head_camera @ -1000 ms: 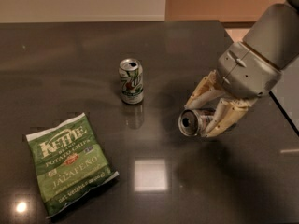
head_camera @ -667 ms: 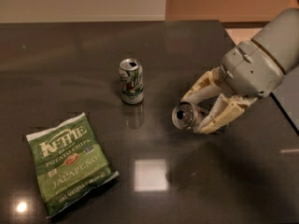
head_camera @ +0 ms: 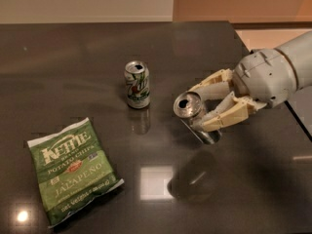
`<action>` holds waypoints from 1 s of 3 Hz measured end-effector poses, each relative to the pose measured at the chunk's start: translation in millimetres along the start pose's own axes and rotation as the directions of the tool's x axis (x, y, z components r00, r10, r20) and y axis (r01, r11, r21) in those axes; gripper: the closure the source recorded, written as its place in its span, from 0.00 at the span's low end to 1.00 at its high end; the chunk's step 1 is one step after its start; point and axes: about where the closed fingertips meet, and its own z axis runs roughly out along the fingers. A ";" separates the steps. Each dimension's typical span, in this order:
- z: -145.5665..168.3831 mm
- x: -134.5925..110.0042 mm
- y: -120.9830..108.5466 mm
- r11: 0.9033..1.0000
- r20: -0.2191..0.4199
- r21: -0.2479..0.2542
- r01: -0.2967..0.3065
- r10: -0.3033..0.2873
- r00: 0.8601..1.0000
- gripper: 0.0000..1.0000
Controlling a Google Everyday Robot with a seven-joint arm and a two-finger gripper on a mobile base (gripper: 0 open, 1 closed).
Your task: Place redbull can upright
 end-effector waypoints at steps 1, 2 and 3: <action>-6.5 2.8 -5.3 0.997 0.135 0.035 -0.065 0.060 0.989 1.00; -16.7 13.9 -6.0 0.990 0.248 0.062 -0.130 0.111 0.963 1.00; -24.5 26.3 -6.0 0.983 0.331 0.072 -0.169 0.137 0.934 1.00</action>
Offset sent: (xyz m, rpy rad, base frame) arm 0.0156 -0.0447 -0.0131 0.3607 0.2064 -0.1603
